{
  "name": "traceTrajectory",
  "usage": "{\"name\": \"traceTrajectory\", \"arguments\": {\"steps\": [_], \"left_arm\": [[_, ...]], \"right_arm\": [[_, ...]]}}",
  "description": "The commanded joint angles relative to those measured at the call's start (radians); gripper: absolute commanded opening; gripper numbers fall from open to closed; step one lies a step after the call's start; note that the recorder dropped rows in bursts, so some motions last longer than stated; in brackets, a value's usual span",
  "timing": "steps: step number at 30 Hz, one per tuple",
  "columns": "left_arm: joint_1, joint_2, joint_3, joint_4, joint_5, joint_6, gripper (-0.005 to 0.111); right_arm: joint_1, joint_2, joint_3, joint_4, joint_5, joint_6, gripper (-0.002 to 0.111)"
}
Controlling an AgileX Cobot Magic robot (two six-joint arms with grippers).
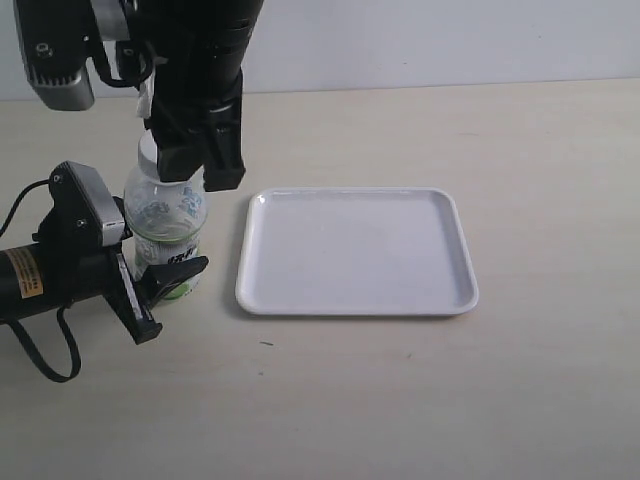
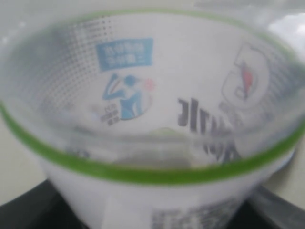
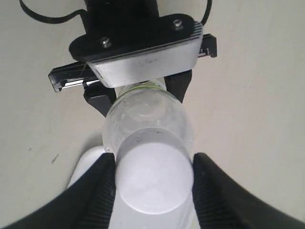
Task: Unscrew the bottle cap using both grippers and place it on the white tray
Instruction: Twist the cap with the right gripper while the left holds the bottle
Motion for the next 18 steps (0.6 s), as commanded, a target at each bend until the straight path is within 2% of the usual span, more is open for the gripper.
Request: {"name": "traceTrajectory", "arguments": {"steps": [1,9,18], "left_arm": [[0.001,-0.013,-0.002,-0.003,-0.033,-0.026,0.0],[0.001,-0.013,-0.002,-0.003,-0.028,-0.062,0.0],[0.001,-0.013,-0.002,-0.001,-0.028,-0.071,0.0]], "right_arm": [[0.002,-0.005,-0.006,-0.001,0.001,-0.174,0.0],[0.002,-0.005,-0.006,0.014,-0.002,-0.482,0.0],[0.002,-0.005,-0.006,0.027,-0.035,-0.657,0.0]]}}
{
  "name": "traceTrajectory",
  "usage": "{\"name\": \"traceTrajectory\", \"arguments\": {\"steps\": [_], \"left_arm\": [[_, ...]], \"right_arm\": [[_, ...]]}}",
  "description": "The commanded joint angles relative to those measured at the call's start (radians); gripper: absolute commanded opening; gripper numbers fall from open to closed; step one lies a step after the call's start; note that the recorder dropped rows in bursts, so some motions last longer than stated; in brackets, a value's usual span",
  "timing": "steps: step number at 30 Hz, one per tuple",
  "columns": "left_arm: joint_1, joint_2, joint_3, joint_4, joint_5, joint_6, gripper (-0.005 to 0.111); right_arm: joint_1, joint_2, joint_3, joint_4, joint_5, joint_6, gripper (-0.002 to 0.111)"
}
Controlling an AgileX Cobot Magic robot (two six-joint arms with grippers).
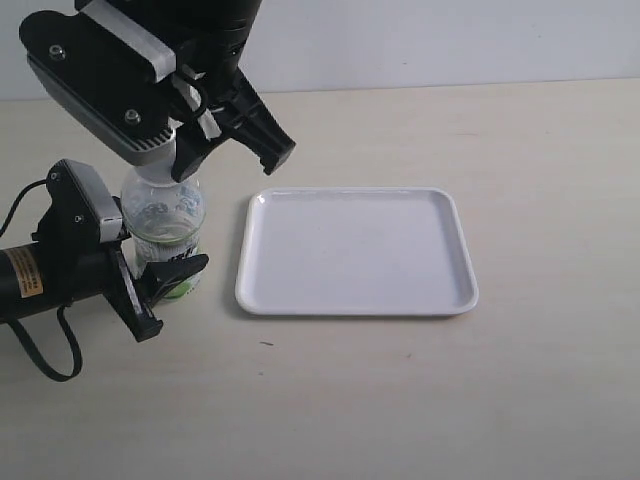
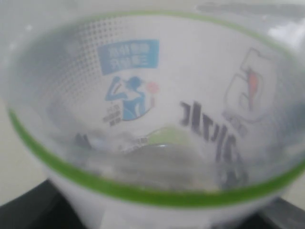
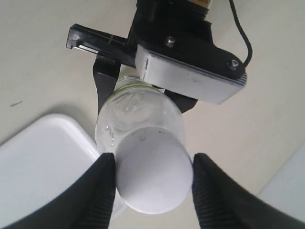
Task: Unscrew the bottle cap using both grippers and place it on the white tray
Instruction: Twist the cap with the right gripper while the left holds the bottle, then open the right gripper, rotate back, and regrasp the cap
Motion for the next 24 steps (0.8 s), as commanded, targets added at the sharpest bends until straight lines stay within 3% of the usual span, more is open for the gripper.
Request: {"name": "traceTrajectory", "arguments": {"steps": [1,11,14,18,22,24], "left_arm": [[0.001,-0.013,-0.002,0.001,-0.026,-0.035,0.0],[0.001,-0.013,-0.002,0.003,-0.029,-0.035,0.0],[0.001,-0.013,-0.002,0.003,-0.029,-0.035,0.0],[0.001,-0.013,-0.002,0.001,-0.028,-0.035,0.0],[0.001,-0.013,-0.002,-0.001,-0.028,-0.035,0.0],[0.001,-0.013,-0.002,-0.01,-0.028,-0.035,0.0]], "right_arm": [[0.002,-0.005,-0.006,0.006,-0.041,-0.075,0.0],[0.002,-0.004,-0.006,0.009,-0.049,-0.105,0.005],[0.002,-0.004,-0.006,0.009,-0.049,-0.09,0.018],[0.002,-0.004,-0.006,0.009,-0.049,-0.069,0.043],[0.002,-0.004,-0.006,0.011,-0.057,0.045,0.07],[0.002,-0.004,-0.006,0.011,-0.059,0.136,0.076]]}}
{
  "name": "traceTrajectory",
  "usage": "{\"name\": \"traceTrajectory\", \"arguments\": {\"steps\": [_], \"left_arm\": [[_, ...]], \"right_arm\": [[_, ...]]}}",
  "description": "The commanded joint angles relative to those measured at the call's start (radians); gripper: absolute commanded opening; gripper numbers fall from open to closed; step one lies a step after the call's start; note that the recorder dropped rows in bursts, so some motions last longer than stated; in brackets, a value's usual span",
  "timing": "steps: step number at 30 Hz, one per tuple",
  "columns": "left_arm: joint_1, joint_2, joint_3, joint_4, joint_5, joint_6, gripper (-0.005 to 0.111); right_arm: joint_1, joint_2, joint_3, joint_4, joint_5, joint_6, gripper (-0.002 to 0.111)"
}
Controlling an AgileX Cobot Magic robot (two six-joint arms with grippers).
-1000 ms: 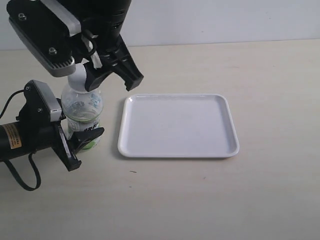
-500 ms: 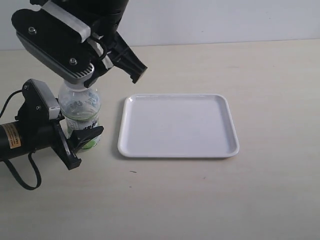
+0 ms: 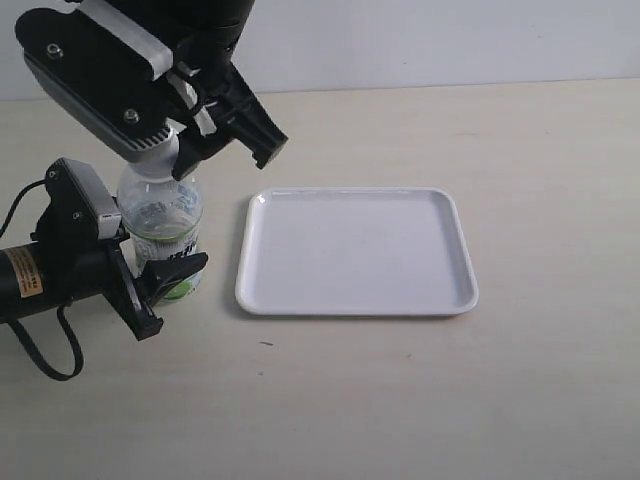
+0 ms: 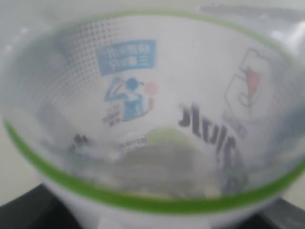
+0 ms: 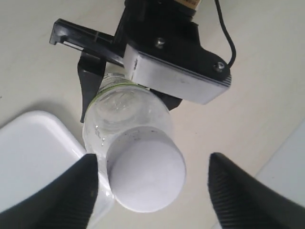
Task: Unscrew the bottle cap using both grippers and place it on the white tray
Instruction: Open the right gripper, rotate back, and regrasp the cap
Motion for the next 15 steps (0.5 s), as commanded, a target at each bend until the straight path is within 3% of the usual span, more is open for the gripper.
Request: {"name": "traceTrajectory", "arguments": {"steps": [1,15], "left_arm": [[0.001,-0.013,-0.002,-0.006,-0.028,-0.008,0.0],[0.001,-0.013,-0.002,-0.006,-0.036,-0.008,0.0]], "right_arm": [[0.002,-0.004,-0.006,0.003,-0.016,0.208,0.078],[0.002,-0.01,-0.006,-0.08,-0.015,1.109,0.078]]}}
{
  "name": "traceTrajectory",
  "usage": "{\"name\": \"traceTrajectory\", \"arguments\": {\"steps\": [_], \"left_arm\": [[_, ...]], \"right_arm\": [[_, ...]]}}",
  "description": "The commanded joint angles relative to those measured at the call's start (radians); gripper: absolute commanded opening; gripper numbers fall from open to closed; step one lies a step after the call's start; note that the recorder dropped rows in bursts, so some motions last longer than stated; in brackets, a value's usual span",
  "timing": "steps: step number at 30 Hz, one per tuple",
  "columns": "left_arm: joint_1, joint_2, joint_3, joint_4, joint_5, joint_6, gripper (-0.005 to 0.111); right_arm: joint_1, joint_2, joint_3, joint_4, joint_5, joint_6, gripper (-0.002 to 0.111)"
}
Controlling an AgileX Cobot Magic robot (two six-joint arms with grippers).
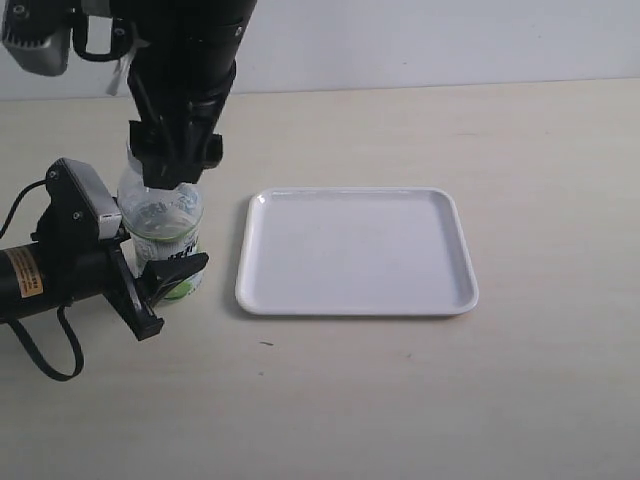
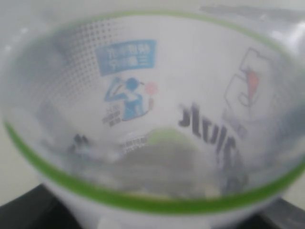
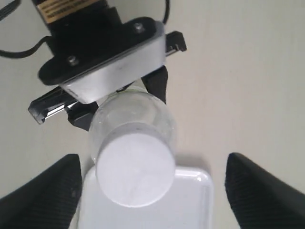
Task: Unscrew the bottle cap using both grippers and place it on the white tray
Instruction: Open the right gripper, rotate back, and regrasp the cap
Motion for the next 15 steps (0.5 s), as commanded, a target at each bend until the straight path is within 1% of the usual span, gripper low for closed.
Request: {"name": "traceTrajectory", "arguments": {"steps": [1,5,8,13,15], "left_arm": [[0.001,-0.013,-0.002,-0.006,-0.041,-0.005,0.0],[0.001,-0.013,-0.002,-0.006,-0.044,-0.005,0.0],[0.001,-0.013,-0.002,-0.006,-0.044,-0.005,0.0],[0.001,-0.013,-0.002,-0.006,-0.044,-0.005,0.0],[0.001,-0.013,-0.002,-0.006,-0.044,-0.005,0.0]], "right_arm": [[0.002,-0.01,-0.006,-0.032,-0.01,0.284,0.078],[0.002,-0.01,-0.006,-0.016,-0.01,0.413,0.078],[0.002,-0.01,-0.006,-0.01,-0.01,0.567,0.078],[0.002,-0.01,-0.006,-0.01,-0.013,0.688,0.078],[0.002,-0.01,-0.006,-0.01,-0.017,0.733,0.072]]}}
